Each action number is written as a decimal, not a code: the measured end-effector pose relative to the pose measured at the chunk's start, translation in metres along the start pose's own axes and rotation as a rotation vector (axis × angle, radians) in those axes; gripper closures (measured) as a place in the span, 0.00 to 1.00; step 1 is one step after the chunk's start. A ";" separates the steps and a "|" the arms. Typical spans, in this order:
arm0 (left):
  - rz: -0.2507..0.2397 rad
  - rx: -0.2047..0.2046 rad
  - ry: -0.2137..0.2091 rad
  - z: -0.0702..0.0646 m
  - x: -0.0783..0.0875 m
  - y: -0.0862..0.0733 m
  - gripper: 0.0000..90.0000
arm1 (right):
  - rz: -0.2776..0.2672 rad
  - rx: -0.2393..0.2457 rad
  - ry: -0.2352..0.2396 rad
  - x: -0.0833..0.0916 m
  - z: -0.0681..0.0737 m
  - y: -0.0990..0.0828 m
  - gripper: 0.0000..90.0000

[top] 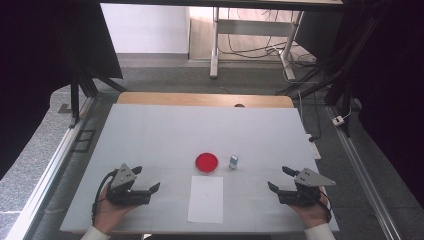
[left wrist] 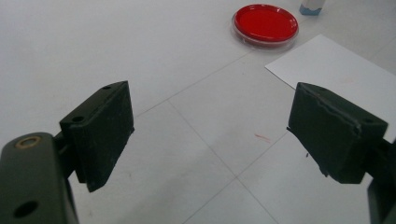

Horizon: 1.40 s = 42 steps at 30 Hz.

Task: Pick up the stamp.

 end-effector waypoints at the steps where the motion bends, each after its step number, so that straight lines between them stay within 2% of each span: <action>1: 0.003 -0.002 -0.002 0.000 -0.001 0.000 0.16 | -0.001 0.006 -0.001 0.000 0.000 0.000 0.26; 3: 0.007 -0.004 0.003 0.000 -0.003 0.001 0.16 | -0.011 -0.008 0.005 0.000 0.000 0.000 0.27; 4: 0.008 0.003 0.000 0.001 -0.004 0.002 0.16 | -0.018 -0.030 0.006 0.000 -0.001 -0.001 0.27; 7: 0.005 0.018 0.000 0.002 -0.004 0.002 0.16 | -0.010 -0.045 0.013 -0.003 -0.001 -0.003 0.28; 11: -0.007 -0.009 0.014 0.002 0.000 0.002 0.16 | -0.001 -0.023 0.024 -0.005 0.002 -0.001 0.28; 16: -0.021 -0.005 0.006 0.003 0.006 0.002 0.16 | -0.015 -0.046 0.028 -0.002 0.004 0.002 0.29; 24: 0.002 -0.036 -0.005 -0.002 -0.001 -0.002 0.16 | 0.009 -0.037 0.022 -0.007 0.004 -0.001 0.29; 30: -0.004 -0.024 -0.005 0.000 -0.004 0.001 0.17 | 0.022 -0.042 0.022 -0.009 0.006 -0.002 0.29; 37: -0.004 -0.035 0.010 0.000 -0.004 0.002 0.17 | 0.020 -0.033 0.023 -0.013 0.008 0.002 0.27; 41: -0.005 -0.039 0.014 0.001 -0.004 0.001 0.17 | 0.010 -0.036 0.019 -0.016 0.008 0.005 0.25; 42: -0.003 -0.040 0.015 0.002 -0.004 0.001 0.17 | -0.002 -0.025 0.013 -0.017 0.008 0.009 0.25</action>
Point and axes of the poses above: each handheld gripper's, and its own axes: x roughly backward along the jaws, y roughly out of its top, z roughly to its left, the point moved 10 cm from there along -x, roughly forward along the jaws, and after that the axes turned 11 degrees about x, right-handed, at the moved point
